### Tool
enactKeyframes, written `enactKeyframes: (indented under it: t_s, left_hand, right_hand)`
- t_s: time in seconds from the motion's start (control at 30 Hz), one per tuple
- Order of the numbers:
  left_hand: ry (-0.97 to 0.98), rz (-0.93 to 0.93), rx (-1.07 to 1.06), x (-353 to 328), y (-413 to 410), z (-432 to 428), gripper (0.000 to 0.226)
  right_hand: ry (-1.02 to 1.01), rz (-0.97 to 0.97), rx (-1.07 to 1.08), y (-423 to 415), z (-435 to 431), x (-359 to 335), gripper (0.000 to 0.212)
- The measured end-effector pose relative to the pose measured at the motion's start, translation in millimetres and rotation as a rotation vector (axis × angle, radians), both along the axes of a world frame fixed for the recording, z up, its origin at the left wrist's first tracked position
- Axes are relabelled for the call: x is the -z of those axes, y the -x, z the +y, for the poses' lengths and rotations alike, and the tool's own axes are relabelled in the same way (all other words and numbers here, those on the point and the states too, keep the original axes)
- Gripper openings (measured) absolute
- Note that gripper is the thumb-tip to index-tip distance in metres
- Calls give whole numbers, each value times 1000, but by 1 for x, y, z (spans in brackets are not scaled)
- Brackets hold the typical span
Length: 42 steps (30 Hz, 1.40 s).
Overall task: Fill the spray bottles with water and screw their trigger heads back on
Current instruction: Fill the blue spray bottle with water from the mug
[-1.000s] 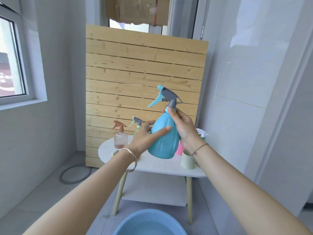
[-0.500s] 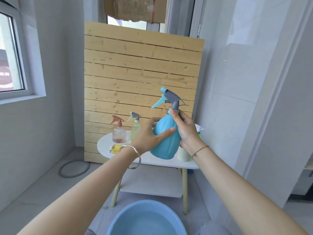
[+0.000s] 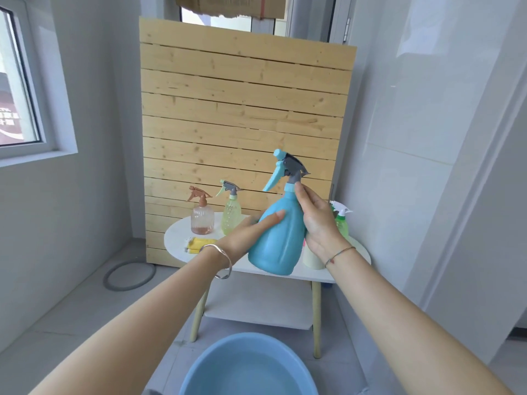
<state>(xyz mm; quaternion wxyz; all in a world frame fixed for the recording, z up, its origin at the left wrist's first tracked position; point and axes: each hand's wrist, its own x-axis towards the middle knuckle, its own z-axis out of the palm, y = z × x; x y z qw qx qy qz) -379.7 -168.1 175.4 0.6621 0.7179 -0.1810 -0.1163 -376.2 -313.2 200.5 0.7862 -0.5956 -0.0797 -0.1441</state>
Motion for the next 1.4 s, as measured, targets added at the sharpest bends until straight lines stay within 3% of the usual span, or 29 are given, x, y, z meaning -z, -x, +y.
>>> enactKeyframes:
  t_s: [0.1,0.2,0.33,0.47,0.7,0.9,1.27,1.4]
  left_hand:
    - [10,118,64,10,-15,13,41]
    - [-106,15,28,23,-37,24,64]
    - [-146,11,-9,42,-64,38,58]
    - [-73,22,-130,64,-95,54,75]
    - [50,-2,-337,92,-140,68,78]
    - [89,5,-375,130,-175,61,77]
    - [127,28,-394,168,-196,44,75]
    - [124,50,-370,170,-193,33,74]
  right_hand:
    - [70,-47,30,-23,-3,-8,16]
    - [82,-60,125,-48,-2,-21,12]
    - [12,-44,226,-86,3,-49,11]
    - [42,-12,288,-123,1,-60,13]
    - [234,296,227,-191,-7,47,16]
    - [422,556,287,-237,-26,165,34]
    - [562,566,315,-261,-36,226,20]
    - [617,538,287,-260,-41,225,27]
